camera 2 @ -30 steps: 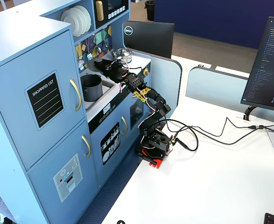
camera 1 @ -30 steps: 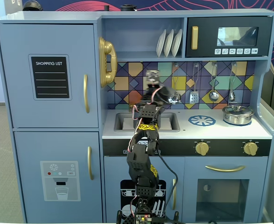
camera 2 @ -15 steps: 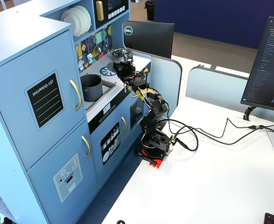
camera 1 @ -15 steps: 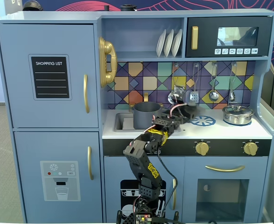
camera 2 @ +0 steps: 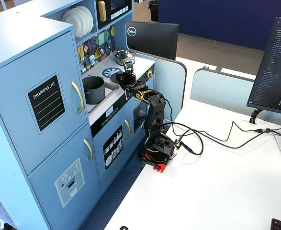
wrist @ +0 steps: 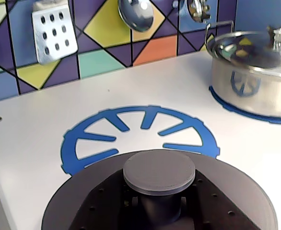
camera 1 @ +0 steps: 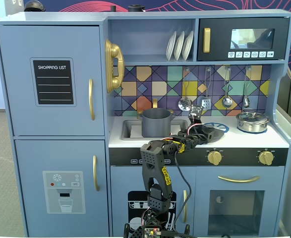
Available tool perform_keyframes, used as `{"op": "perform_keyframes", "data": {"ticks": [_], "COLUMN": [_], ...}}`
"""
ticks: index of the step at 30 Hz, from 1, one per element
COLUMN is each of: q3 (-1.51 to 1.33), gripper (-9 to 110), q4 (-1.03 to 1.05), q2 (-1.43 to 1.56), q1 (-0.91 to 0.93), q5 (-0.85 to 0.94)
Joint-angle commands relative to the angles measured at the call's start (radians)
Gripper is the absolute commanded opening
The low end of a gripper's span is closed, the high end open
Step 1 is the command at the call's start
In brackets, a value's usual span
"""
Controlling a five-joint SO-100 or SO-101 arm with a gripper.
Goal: Take off the lid from the gray recipient and place it on the counter
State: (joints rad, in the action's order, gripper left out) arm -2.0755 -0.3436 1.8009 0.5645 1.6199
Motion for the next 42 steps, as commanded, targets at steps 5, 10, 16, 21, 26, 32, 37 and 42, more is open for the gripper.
{"op": "perform_keyframes", "data": {"ticks": [5, 10, 16, 21, 26, 32, 37, 42], "q3": [0.008, -0.029, -0.083, -0.081, -0.067, -0.051, -0.06, -0.003], "gripper": [0, 24, 37, 37, 35, 29, 0, 0], "q4": [-0.061, -0.074, -0.121, -0.146, -0.163, -0.032, 0.403, 1.032], "q2": [-0.023, -0.009, 0.008, 0.038, 0.118, 0.301, 0.583, 0.802], "q1": [0.006, 0.029, 0.051, 0.064, 0.054, 0.012, -0.052, -0.187], "q5": [0.026, -0.003, 0.006, 0.002, 0.014, 0.011, 0.041, -0.031]}}
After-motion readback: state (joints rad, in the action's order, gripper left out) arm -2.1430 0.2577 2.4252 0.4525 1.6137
